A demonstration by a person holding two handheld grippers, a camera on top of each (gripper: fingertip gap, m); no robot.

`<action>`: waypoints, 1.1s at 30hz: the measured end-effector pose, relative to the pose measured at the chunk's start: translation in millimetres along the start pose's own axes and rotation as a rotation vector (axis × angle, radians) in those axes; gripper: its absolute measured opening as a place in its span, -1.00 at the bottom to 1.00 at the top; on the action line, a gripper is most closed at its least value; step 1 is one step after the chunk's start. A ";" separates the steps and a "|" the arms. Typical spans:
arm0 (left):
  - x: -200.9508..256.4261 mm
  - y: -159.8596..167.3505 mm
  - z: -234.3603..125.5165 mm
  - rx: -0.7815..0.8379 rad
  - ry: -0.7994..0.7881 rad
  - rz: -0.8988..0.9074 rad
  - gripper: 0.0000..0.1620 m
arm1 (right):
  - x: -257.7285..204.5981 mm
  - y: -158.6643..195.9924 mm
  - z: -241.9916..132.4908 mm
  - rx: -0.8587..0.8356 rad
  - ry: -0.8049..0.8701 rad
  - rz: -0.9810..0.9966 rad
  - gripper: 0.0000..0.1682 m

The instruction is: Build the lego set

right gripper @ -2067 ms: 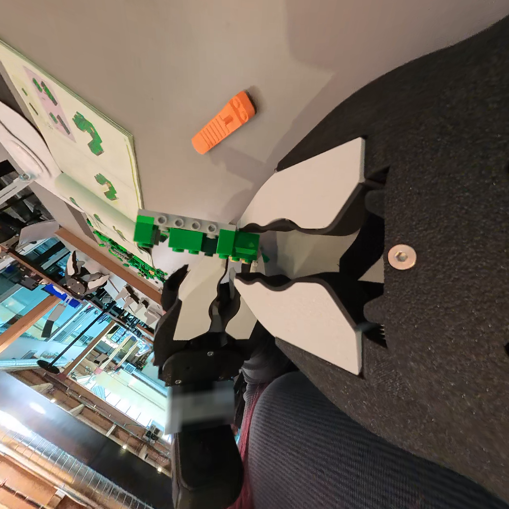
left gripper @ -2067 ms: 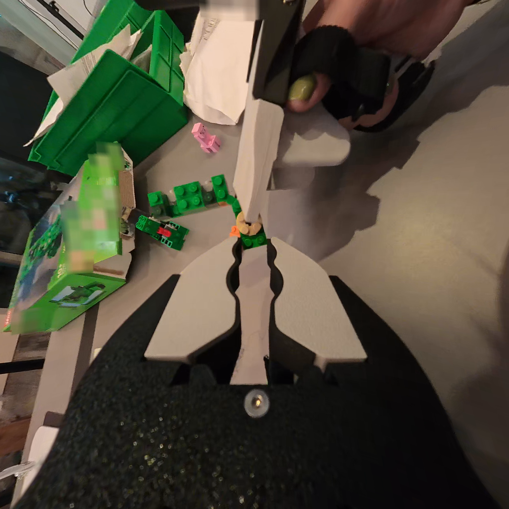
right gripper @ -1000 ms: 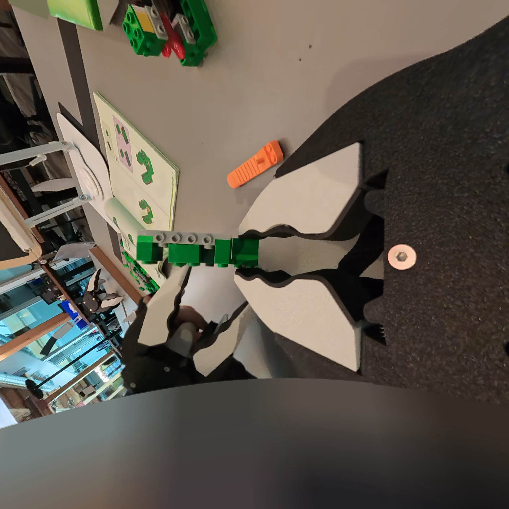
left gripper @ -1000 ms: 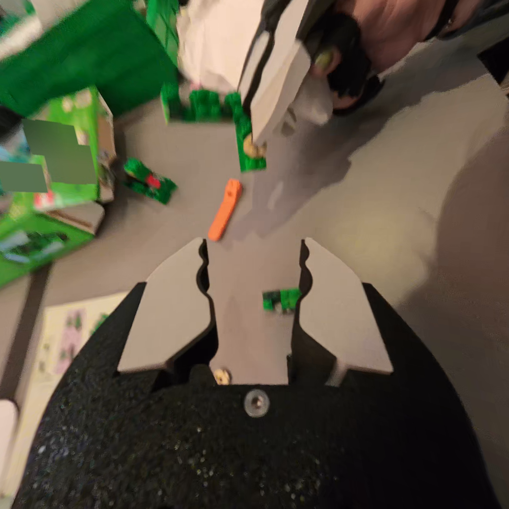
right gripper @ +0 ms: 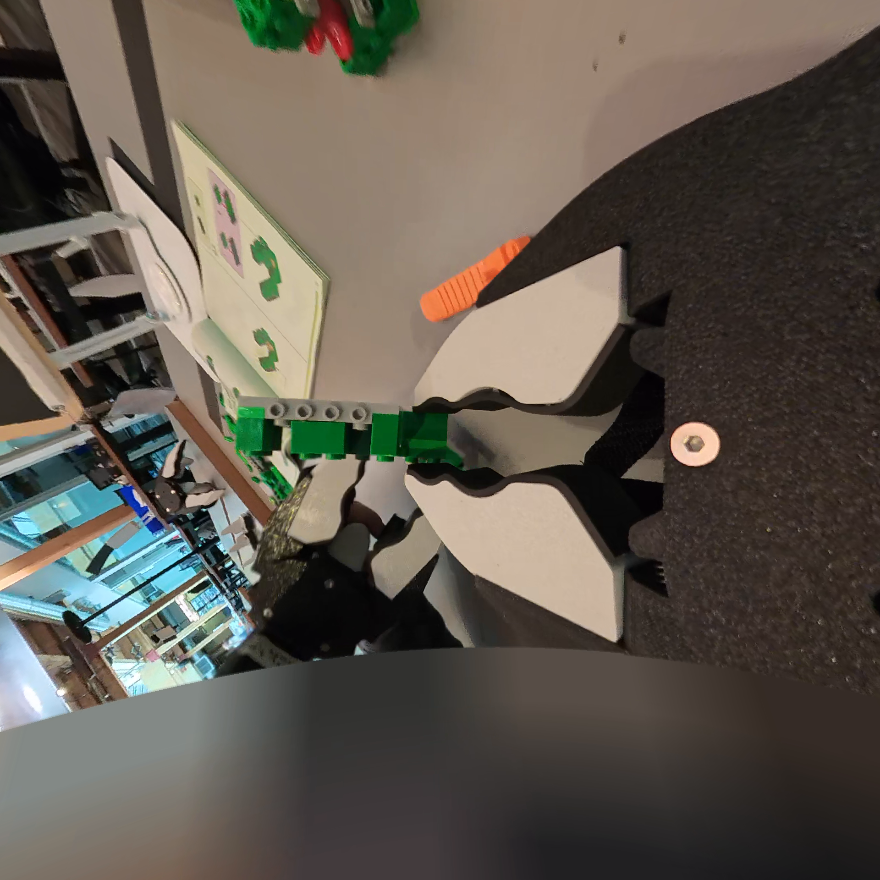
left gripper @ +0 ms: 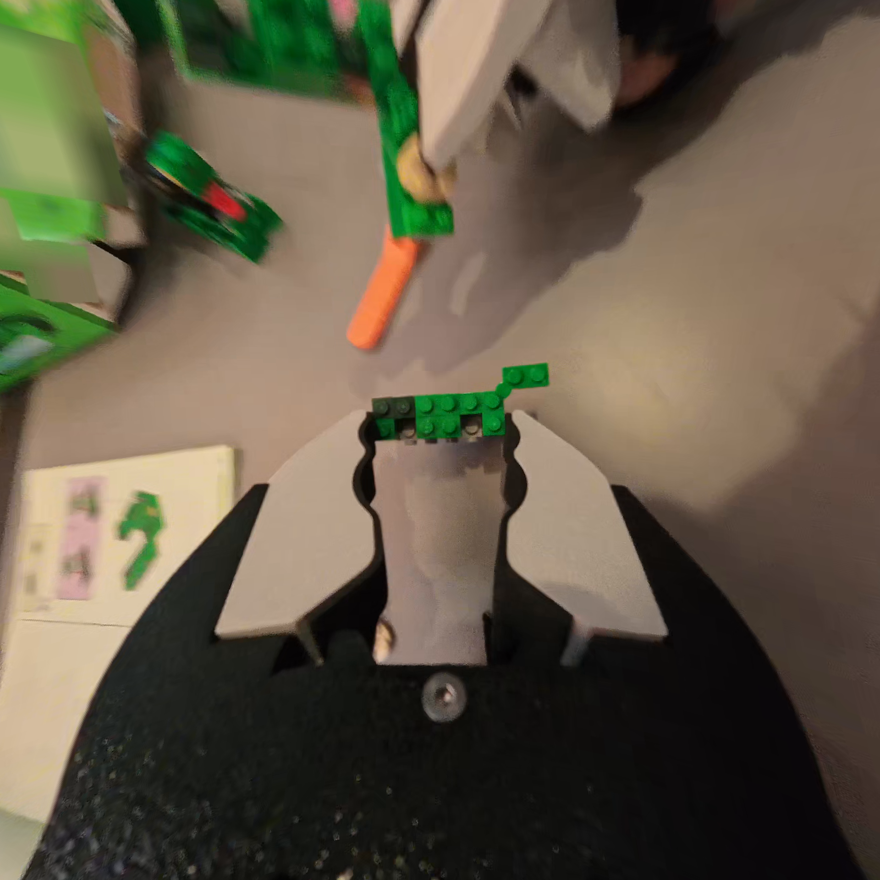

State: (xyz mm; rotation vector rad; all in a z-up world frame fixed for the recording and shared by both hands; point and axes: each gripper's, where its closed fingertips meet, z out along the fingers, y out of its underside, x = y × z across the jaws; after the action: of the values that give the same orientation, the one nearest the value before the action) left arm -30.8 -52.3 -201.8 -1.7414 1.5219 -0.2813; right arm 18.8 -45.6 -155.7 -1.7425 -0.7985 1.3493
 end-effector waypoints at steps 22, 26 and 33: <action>-75.1 -67.6 20.3 0.328 -0.572 0.343 -0.37 | 45.1 -26.9 -6.4 0.047 0.067 -0.032 -0.77; -77.4 -67.5 24.3 0.327 -0.563 0.332 -0.37 | 46.0 -26.0 -5.7 0.041 0.075 -0.035 -0.77; -76.8 -67.2 26.7 0.321 -0.554 0.317 -0.37 | 45.4 -26.0 -6.0 0.047 0.051 -0.004 -0.77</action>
State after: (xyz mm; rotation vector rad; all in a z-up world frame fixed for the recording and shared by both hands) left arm 15.9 26.5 -149.4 -1.1741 1.2330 0.1116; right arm 35.0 4.4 -154.3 -1.7306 -0.7367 1.3059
